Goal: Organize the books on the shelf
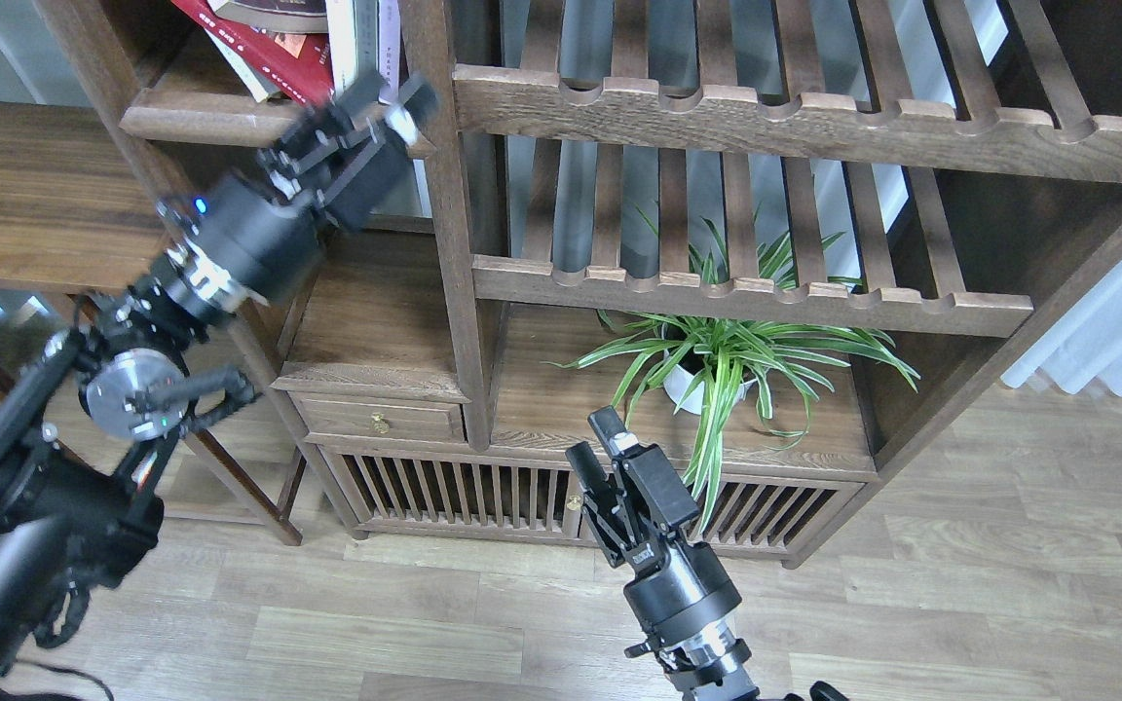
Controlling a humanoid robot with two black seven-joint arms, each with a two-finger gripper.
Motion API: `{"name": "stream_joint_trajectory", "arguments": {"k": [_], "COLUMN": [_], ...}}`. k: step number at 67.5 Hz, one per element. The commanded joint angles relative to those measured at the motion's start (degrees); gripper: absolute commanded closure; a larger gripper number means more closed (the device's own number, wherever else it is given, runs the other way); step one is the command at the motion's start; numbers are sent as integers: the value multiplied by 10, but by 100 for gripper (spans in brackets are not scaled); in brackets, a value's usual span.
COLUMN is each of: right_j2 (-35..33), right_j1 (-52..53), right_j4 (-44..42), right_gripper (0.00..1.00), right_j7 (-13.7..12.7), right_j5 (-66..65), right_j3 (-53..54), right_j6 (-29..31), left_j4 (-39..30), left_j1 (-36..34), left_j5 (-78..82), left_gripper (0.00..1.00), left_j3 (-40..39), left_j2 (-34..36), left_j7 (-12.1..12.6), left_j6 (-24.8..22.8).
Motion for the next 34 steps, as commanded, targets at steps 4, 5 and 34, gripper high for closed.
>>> {"name": "stream_joint_trajectory", "arguments": {"k": [4,5,34], "right_j2": [0,0,0], "right_j1": [35,38,89], "right_j4": [-2,-3,-9], "right_gripper": [19,19,17], "right_j7": [1,1,2], "right_j5": [2,2,4], "right_j3": [6,6,33], "right_j6": [0,0,0], "left_j4": [1,1,1], "left_j1": [32,36,66], "left_j5": [-2,-2,-3], "left_gripper": [15,15,11], "left_j3": [7,8,56], "left_j2": [-19,-21,-26], "left_j7": [26,27,24], "left_j6": [0,0,0]}}
